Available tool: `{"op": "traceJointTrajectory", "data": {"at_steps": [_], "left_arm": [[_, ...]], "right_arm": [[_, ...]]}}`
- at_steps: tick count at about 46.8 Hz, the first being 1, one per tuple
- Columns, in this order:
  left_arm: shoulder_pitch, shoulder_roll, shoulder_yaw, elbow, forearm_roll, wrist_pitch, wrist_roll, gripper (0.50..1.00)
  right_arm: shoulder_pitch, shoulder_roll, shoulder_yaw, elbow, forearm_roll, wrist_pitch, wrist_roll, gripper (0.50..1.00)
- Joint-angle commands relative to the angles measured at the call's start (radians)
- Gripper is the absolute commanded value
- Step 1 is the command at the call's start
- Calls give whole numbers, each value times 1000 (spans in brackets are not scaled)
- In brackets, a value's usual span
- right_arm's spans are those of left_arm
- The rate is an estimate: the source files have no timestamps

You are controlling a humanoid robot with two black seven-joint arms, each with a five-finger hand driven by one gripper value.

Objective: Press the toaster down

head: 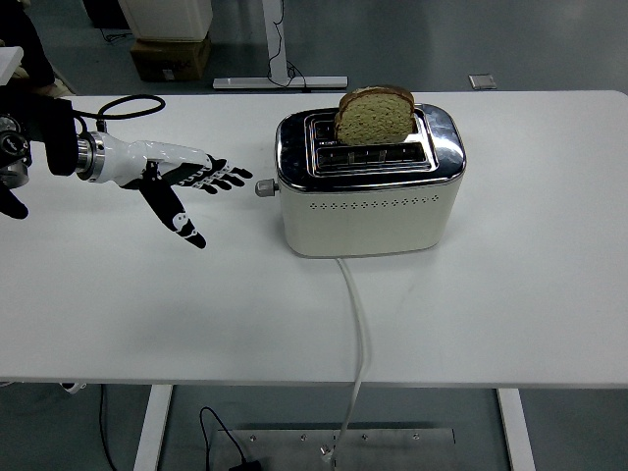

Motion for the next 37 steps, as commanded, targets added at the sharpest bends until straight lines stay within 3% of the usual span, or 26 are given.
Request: {"op": "traceJointTrajectory", "data": {"at_steps": [1, 37], "left_arm": [[4, -14, 0, 1, -1, 2, 0, 1000], [27, -69, 0, 14, -1, 6, 0, 1000]], "right_arm": [[0, 0, 0, 0, 0, -1, 0, 998], [0, 0, 0, 0, 0, 1, 0, 998]]}}
